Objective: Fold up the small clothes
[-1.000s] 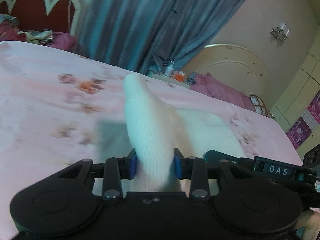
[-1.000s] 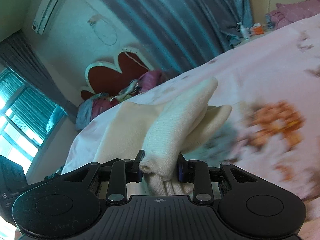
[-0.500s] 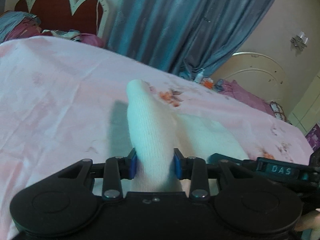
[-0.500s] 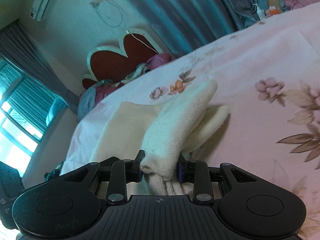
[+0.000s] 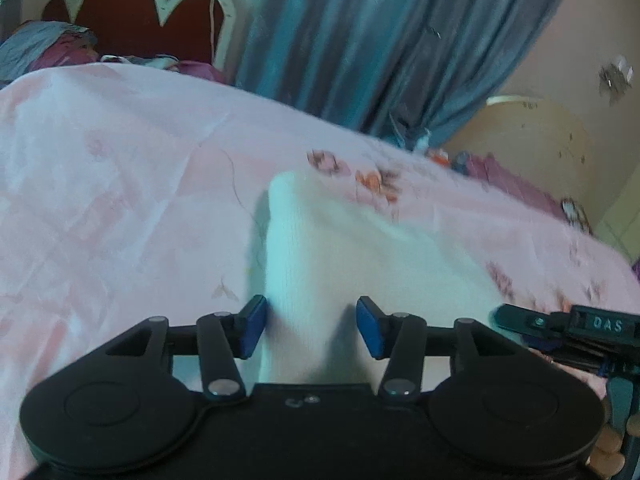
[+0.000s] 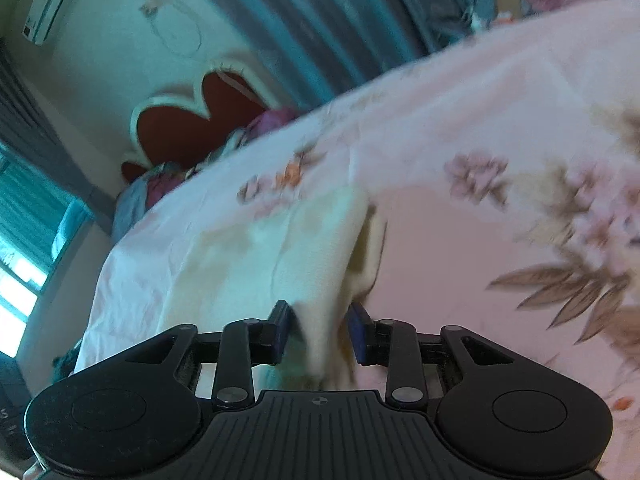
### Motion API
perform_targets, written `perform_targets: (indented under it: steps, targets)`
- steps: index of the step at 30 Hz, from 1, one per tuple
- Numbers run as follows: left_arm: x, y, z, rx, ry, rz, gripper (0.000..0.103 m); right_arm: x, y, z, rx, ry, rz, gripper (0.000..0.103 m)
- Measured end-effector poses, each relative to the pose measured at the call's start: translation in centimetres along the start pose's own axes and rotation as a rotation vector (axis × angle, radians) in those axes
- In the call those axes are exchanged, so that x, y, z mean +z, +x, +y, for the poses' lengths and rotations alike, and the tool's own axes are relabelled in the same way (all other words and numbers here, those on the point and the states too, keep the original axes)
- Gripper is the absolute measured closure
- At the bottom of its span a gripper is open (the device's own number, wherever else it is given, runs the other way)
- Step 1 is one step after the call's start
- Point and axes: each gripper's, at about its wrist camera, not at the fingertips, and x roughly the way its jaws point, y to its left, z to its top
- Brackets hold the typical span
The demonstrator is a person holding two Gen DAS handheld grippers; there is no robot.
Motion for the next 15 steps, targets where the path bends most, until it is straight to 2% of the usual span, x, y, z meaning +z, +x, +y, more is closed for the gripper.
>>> perform_targets:
  steps: [4,9,12,15]
  targets:
    - [1.5,0.8,-0.2,0.015,-0.003,-0.028,0.055,1.5,0.0,1.7,-0.01,-0.06,-0.065,0.072]
    - [1.6,3.7,-1.1,0.069,0.066,0.034,0.052,1.2,3.7,3.5,-0.042,-0.096,-0.02,0.072]
    - [1.3,4.4,-0.7,0.065,0.052,0.052,0.047,0.7,5.5,3.2,-0.149,-0.128,-0.001,0.072]
    - [0.9,4.3,-0.6,0.073,0.065,0.046,0.042,0.3,7.0,2.5,-0.218,-0.152,0.02,0.072]
